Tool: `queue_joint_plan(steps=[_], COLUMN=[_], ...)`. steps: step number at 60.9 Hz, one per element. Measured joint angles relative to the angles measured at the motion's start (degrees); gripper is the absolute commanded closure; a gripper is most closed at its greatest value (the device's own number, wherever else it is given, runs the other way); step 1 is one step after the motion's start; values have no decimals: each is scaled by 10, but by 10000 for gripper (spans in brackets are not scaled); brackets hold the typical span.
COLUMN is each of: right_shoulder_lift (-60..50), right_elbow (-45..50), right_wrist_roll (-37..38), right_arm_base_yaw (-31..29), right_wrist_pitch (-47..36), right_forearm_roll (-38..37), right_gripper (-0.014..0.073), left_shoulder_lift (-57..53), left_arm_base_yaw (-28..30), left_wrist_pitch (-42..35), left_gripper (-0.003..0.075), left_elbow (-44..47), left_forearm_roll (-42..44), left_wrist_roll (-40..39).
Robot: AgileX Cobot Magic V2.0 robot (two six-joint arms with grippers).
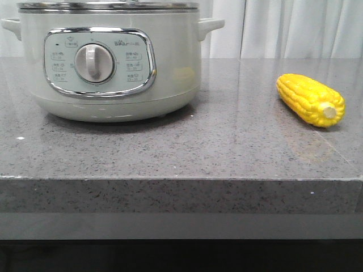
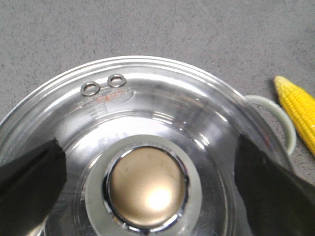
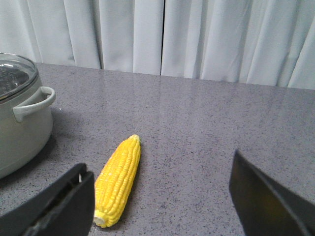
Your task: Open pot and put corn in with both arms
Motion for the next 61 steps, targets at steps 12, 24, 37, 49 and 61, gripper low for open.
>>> queue_joint_plan(steps=[12,24,37,49,61], right_shoulder_lift=[0,0,0,0,0], right_elbow=[0,0,0,0,0], right_wrist_roll=[0,0,0,0,0], right_arm_base_yaw=[0,0,0,0,0], right_wrist_pitch=[0,-1,-1,-1,-1], right_forearm_roll=[0,0,0,0,0], right_gripper=[13,13,13,13,13], left_shoulder_lift=[12,12,12,12,12], left_arm_base_yaw=[0,0,0,0,0], left_wrist_pitch=[4,5,9,9,24], left_gripper=[184,360,493,575,584], left_elbow=[0,-1,-1,-1,-17], left_forearm_roll=[0,4,7,7,9], left_wrist_roll=[0,0,0,0,0])
